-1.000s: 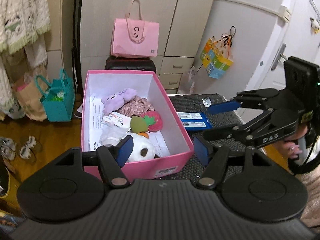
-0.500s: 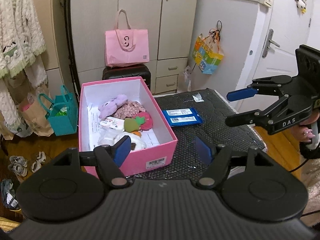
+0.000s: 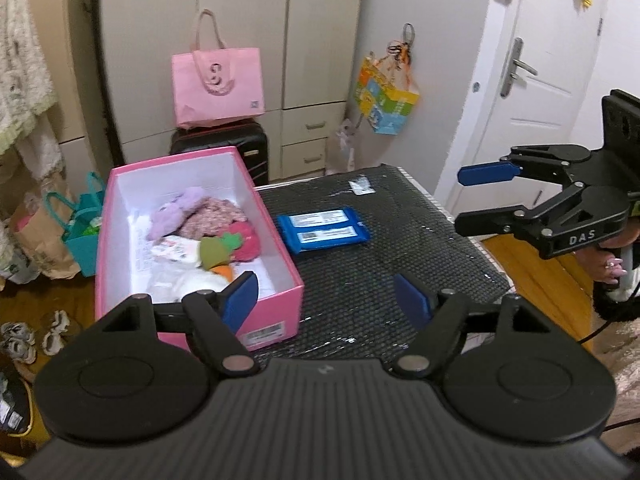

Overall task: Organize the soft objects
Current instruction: 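Move both open grippers back over the table toward the blue wipes pack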

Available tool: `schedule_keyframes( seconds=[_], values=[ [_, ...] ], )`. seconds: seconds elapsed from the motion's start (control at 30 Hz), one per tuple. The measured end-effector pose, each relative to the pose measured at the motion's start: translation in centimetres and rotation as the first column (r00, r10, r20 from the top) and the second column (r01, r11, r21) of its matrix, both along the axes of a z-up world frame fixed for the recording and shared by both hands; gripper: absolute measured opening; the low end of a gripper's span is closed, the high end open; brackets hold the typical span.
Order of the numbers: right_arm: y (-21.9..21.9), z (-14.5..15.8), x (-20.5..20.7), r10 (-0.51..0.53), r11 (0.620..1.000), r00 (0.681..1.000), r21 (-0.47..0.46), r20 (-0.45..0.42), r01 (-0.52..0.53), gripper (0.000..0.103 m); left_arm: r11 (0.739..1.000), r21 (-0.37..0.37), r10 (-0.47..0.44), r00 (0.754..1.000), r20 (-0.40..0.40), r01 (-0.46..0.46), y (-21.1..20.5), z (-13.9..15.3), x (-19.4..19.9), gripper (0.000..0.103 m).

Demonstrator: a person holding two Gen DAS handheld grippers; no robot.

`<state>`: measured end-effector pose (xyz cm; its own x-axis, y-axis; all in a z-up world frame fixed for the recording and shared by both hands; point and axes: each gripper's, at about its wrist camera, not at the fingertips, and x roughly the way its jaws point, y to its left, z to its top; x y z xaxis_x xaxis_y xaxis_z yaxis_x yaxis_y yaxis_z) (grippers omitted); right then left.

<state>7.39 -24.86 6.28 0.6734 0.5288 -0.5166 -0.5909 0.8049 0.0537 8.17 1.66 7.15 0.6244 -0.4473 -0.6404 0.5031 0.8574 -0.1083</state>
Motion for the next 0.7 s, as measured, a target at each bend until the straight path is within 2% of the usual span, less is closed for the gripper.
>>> schedule_keyframes(
  seconds=[0.17, 0.37, 0.57, 0.7],
  values=[
    [-1.8, -1.7, 0.9, -0.046, 0.999, 0.999, 0.009, 0.016, 0.046, 0.076, 0.997, -0.069, -0.017, 0.999, 0.049, 0.020, -1.8, -0.8, 1.0, 0.075],
    [-3.5, -4.3, 2.8, -0.086, 0.996, 0.995, 0.019, 0.044, 0.085, 0.076, 0.996, -0.076, -0.028, 0.994, 0.110, 0.036, -5.3, -1.9, 2.6, 0.076],
    [-4.6, -7.2, 5.7, -0.099, 0.995, 0.994, -0.004, 0.044, 0.100, 0.076, 0.996, -0.087, -0.028, 0.996, 0.086, 0.036, -9.0, -4.1, 5.4, 0.076],
    [-5.3, -9.3, 7.9, -0.092, 0.996, 0.996, -0.006, 0.016, 0.092, 0.076, 0.998, -0.063, 0.019, 0.997, 0.080, -0.014, -11.1, -5.7, 7.7, 0.076]
  ],
)
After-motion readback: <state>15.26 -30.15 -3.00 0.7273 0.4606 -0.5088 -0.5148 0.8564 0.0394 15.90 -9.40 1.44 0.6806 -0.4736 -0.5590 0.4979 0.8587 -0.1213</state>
